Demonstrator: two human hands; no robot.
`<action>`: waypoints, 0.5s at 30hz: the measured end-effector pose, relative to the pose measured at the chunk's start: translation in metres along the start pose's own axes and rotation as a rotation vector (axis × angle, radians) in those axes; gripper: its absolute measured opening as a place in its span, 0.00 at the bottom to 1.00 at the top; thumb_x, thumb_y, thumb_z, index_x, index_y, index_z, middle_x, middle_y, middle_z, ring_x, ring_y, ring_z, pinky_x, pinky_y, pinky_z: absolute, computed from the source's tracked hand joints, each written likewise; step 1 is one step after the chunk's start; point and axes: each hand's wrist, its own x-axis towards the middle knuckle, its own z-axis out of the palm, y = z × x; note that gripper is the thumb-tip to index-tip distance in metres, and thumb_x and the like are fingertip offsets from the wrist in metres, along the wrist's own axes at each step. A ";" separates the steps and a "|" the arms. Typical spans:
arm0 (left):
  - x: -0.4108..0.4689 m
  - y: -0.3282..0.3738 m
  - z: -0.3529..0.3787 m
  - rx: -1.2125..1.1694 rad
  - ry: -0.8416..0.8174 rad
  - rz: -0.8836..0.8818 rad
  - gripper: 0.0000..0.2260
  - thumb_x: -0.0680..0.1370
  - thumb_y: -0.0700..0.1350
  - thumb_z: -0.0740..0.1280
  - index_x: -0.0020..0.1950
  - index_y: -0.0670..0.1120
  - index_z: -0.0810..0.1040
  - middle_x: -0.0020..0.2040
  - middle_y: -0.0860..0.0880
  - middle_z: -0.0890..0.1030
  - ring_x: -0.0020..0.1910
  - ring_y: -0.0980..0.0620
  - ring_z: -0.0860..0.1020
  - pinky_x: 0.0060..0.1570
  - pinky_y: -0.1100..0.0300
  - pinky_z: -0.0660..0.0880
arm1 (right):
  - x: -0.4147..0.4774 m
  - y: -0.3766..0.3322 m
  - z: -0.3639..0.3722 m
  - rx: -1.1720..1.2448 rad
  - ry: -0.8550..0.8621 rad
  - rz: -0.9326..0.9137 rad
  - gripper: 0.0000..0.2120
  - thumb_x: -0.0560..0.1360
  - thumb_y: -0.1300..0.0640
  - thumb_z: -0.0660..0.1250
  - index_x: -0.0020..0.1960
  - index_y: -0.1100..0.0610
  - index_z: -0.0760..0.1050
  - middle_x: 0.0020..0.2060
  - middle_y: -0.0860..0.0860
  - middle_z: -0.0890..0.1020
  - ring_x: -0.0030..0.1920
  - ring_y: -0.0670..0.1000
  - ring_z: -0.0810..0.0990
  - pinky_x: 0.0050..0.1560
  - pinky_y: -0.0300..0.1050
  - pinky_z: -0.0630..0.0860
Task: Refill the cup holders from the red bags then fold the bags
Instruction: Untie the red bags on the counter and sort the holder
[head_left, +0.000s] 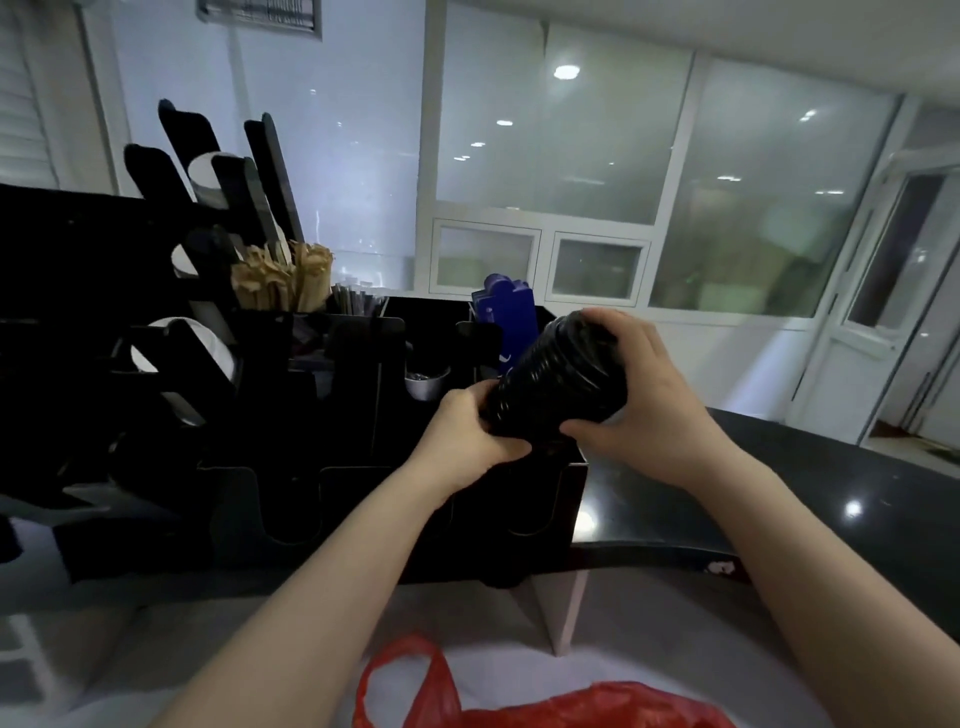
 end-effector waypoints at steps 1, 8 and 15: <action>0.003 -0.005 0.001 0.105 0.012 -0.014 0.25 0.65 0.43 0.78 0.61 0.49 0.77 0.54 0.51 0.77 0.52 0.54 0.77 0.53 0.63 0.74 | 0.003 0.002 0.000 0.010 -0.019 0.007 0.45 0.60 0.57 0.79 0.69 0.39 0.58 0.63 0.39 0.63 0.60 0.36 0.64 0.59 0.29 0.63; -0.002 -0.027 0.005 0.449 0.119 0.017 0.29 0.65 0.61 0.74 0.64 0.56 0.75 0.60 0.54 0.60 0.65 0.50 0.57 0.61 0.61 0.54 | 0.017 0.012 0.002 0.004 -0.117 -0.064 0.39 0.61 0.58 0.79 0.66 0.44 0.63 0.65 0.41 0.63 0.60 0.34 0.63 0.57 0.18 0.56; -0.001 -0.025 0.005 0.610 0.069 -0.022 0.29 0.69 0.64 0.69 0.66 0.55 0.73 0.72 0.48 0.55 0.69 0.47 0.53 0.65 0.54 0.59 | 0.035 0.010 0.005 -0.024 -0.198 -0.084 0.39 0.61 0.57 0.78 0.68 0.48 0.64 0.66 0.42 0.65 0.59 0.37 0.65 0.57 0.21 0.60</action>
